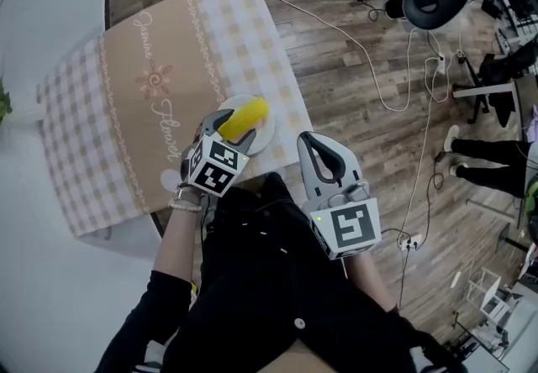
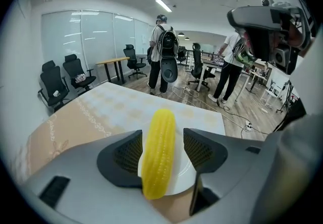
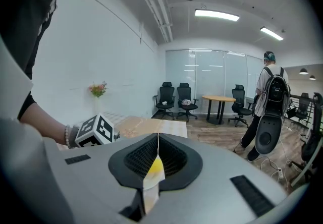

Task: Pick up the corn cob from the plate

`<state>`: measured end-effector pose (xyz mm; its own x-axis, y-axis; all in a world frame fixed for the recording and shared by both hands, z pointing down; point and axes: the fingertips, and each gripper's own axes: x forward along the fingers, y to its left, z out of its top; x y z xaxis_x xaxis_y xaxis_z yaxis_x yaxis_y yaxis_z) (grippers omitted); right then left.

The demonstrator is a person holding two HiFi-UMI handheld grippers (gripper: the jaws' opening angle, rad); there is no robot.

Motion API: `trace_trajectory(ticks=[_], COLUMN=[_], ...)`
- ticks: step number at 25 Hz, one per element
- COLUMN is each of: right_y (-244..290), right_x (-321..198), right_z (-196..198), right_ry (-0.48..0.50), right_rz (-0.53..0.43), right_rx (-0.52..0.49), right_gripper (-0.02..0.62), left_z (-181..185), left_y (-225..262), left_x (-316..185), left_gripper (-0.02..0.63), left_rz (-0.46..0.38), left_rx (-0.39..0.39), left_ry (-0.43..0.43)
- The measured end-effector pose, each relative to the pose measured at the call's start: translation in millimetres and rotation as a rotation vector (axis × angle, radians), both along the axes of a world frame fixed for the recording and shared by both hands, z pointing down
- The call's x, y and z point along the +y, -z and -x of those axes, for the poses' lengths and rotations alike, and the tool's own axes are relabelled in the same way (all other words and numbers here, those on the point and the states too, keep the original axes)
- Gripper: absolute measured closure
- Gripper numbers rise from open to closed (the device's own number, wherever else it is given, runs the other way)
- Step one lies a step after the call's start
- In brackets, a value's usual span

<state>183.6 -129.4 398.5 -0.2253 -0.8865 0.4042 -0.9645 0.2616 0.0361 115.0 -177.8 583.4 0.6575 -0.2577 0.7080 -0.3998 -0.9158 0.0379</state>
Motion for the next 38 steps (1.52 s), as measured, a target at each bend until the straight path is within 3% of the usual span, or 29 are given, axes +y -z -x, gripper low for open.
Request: trace_trajectory(ticks=[16,21,29,38], right_y=[-10,-12,-8,-9], right_x=[14,15,11,13], right_z=[-3,-4,-8,-5], right_ry=[-0.011,-0.010,-0.029,-0.003], right_rz=[0.044,0.051,0.033,0.049], right_rx=[-0.004,-0.003,0.000,-0.004], right_gripper=[0.554,0.552,0.554,0.554], left_z=[-8,-11,-10,-12], left_y=[-43,-51,-52,-49], left_x=[-5,-8,-9,-8], left_gripper=[0.348,0.348,0.348,0.350], left_rz=[0.024,-0.004,-0.022,0.030], left_rx=[-0.105,-0.143,-0.121,-0.114], left_ry=[-0.056,-0.071,-0.038,0.006])
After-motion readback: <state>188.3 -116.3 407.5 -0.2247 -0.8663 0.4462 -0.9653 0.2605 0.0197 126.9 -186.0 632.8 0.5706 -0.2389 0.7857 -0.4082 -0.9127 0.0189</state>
